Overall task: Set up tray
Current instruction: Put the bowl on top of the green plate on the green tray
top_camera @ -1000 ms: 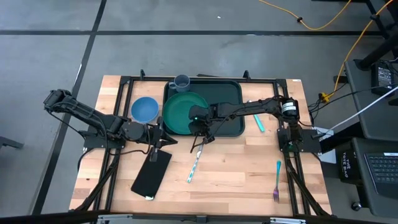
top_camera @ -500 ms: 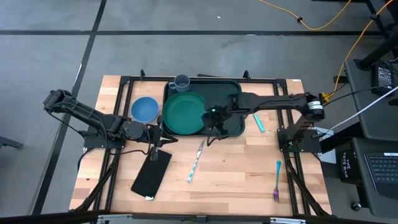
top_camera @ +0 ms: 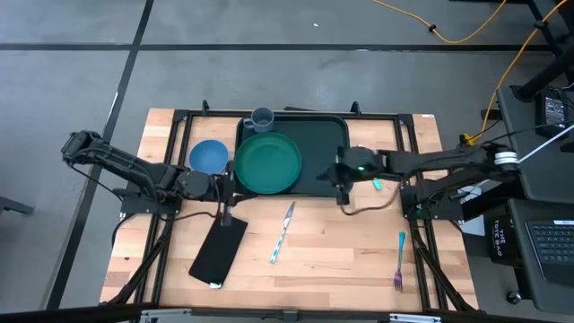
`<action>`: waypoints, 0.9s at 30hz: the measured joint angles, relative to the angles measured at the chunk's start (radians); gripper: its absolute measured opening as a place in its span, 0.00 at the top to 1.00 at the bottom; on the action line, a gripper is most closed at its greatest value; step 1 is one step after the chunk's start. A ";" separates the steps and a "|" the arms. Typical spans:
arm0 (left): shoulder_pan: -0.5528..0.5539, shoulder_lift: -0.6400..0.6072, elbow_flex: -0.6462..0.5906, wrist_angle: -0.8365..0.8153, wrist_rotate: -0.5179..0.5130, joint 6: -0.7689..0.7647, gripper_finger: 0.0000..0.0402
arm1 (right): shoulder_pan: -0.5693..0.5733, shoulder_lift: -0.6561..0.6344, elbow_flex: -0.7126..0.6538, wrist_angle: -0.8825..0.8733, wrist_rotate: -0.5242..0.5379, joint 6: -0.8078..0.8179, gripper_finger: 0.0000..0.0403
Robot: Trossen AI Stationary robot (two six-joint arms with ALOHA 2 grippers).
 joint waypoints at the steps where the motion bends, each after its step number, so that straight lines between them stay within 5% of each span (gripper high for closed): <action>1: 0.007 0.000 0.000 -0.001 -0.017 -0.011 0.99 | 0.000 -0.030 -0.039 0.057 0.000 0.013 0.99; 6: 0.059 0.000 0.001 -0.025 -0.030 -0.054 1.00 | 0.000 -0.117 -0.184 0.283 0.001 0.047 0.96; 10: 0.093 0.015 0.054 -0.193 -0.039 -0.078 0.99 | -0.002 -0.130 -0.241 0.382 0.002 0.004 0.96; 27: 0.283 0.245 0.435 -1.054 -0.048 -0.536 0.99 | -0.032 -0.125 -0.247 0.374 0.001 -0.017 0.95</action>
